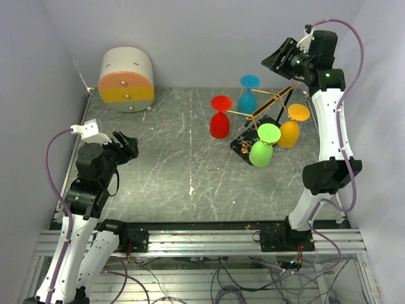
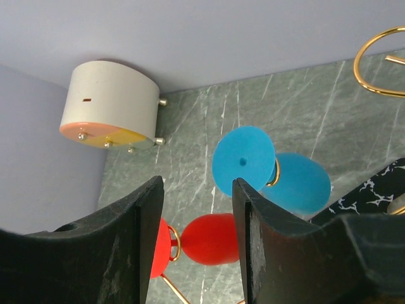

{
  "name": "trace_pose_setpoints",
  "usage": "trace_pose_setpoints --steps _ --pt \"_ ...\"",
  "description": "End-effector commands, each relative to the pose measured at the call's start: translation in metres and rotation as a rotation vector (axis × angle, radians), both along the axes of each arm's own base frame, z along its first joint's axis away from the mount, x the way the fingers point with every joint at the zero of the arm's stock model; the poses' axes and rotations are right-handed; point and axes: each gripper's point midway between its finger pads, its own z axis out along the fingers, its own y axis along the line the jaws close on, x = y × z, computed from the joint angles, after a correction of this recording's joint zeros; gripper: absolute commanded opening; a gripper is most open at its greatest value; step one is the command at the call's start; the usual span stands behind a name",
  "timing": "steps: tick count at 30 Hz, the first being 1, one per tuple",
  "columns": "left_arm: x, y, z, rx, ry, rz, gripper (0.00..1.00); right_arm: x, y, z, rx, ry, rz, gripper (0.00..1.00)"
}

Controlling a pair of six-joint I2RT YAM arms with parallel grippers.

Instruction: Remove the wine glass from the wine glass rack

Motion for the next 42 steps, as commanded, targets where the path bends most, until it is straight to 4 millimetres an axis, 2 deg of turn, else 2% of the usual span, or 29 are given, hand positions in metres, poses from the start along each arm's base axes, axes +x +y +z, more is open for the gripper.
trace_pose_setpoints --steps 1,14,21,36,42 --pt "-0.001 0.001 0.010 0.004 -0.022 -0.004 0.78 0.003 -0.003 -0.016 -0.006 0.036 0.005 0.47" --pt "-0.002 0.001 0.010 0.000 -0.023 -0.004 0.77 0.015 -0.004 -0.070 -0.021 0.174 0.000 0.40" --pt "-0.002 0.001 0.010 0.000 -0.023 -0.002 0.77 0.022 -0.003 -0.088 -0.020 0.200 0.008 0.40" --pt "-0.002 0.002 0.009 0.000 -0.022 0.000 0.77 0.034 0.002 -0.098 -0.014 0.200 0.043 0.39" --pt "-0.001 0.001 0.009 -0.001 -0.021 -0.002 0.77 0.040 -0.002 -0.097 -0.033 0.177 0.022 0.39"
